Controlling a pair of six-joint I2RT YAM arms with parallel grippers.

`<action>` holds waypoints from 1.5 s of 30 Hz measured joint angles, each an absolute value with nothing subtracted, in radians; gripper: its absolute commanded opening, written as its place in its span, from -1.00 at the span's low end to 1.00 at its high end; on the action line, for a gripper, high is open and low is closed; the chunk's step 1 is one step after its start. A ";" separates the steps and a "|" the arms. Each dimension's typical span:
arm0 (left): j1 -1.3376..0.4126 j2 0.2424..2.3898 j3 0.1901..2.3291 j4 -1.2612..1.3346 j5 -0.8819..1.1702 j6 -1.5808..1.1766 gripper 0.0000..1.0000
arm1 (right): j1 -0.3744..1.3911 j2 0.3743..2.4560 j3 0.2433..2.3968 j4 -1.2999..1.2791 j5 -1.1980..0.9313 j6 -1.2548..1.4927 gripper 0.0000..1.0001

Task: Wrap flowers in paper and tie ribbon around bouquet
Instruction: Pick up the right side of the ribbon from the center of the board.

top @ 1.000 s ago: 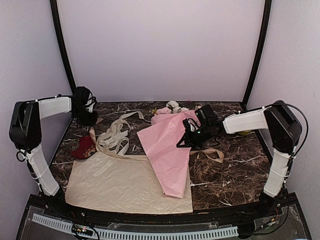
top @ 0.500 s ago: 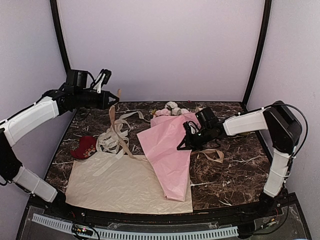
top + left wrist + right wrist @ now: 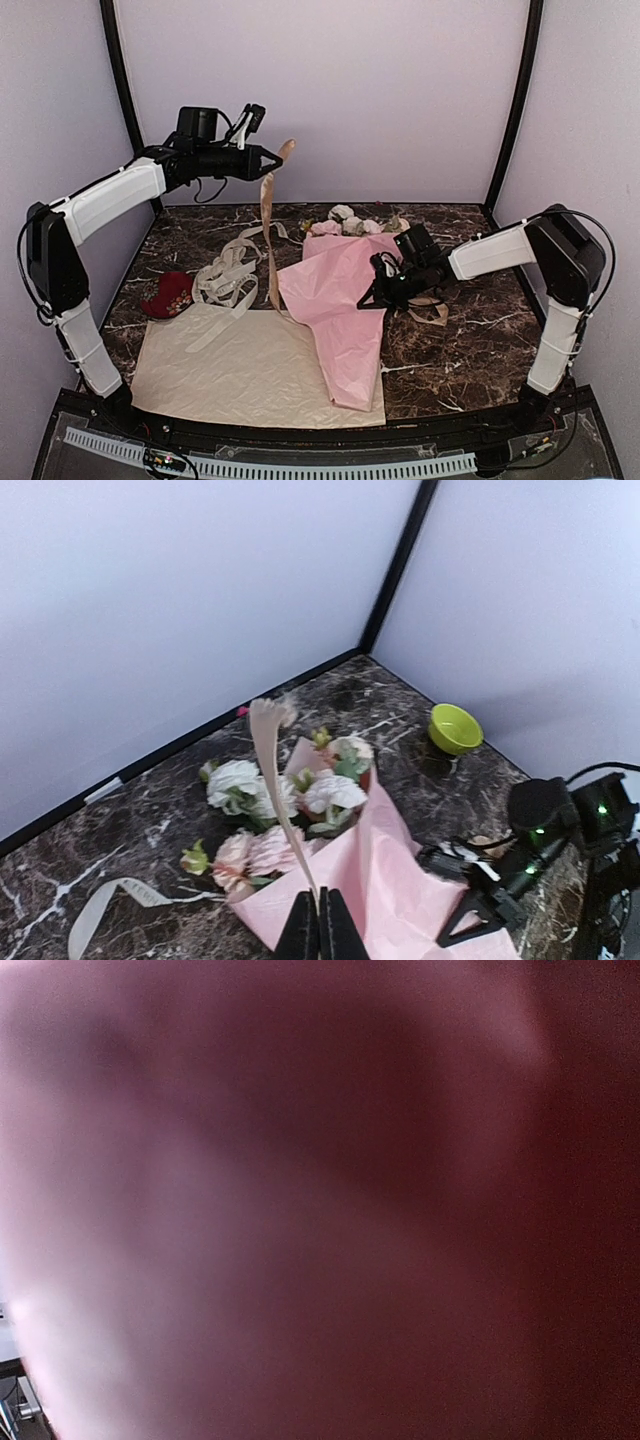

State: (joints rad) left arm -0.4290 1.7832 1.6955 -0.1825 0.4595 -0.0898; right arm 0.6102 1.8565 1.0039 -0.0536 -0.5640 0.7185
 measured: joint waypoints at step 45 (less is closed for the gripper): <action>-0.716 2.273 1.631 -0.098 0.510 -0.307 -1.00 | 0.630 1.829 1.007 -0.047 -0.432 0.851 -0.42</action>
